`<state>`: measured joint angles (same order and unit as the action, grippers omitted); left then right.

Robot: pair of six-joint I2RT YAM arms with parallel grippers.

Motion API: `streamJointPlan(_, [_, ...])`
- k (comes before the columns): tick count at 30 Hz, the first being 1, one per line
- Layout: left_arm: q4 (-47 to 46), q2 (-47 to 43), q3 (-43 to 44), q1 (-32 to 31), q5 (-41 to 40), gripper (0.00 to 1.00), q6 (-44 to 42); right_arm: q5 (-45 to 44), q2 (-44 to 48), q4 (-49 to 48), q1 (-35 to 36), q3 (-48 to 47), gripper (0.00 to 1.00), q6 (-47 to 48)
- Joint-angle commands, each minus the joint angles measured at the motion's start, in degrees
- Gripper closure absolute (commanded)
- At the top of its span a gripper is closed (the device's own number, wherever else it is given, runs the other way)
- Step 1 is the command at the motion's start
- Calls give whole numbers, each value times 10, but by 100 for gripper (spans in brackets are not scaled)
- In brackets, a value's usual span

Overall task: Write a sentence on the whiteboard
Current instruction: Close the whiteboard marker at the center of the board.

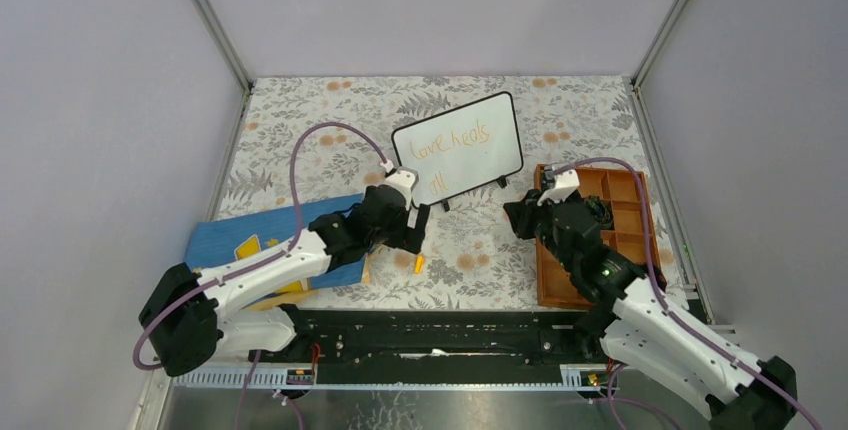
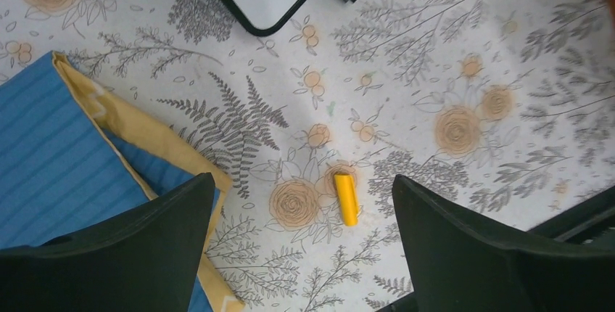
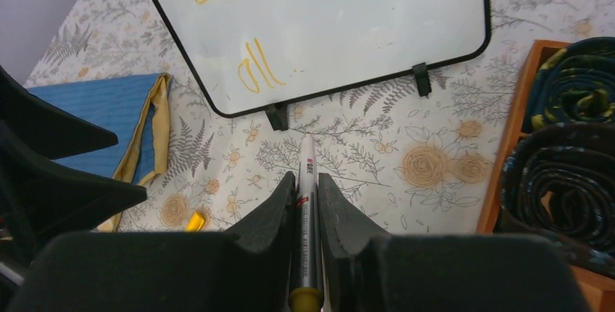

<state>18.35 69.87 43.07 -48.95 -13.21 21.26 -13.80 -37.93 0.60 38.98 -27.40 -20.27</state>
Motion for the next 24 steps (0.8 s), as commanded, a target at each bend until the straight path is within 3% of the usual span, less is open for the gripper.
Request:
streamJointPlan(1, [-40,-43,10,39,64,1,9,30,-44,-95,-3,1,100,-11])
streamJointPlan(5, [-50,-29,10,57,152,4,15,46,-70,-111,-3,-11,100,-12])
streamJointPlan(12, [4,45,28,56,209,17,10,26,-49,-111,-3,6,100,-6])
streamJointPlan(19, [28,106,27,17,184,33,18,15,-45,-105,-3,9,100,3])
streamJointPlan(24, [42,137,41,2,161,39,24,3,-34,-94,-3,9,100,5])
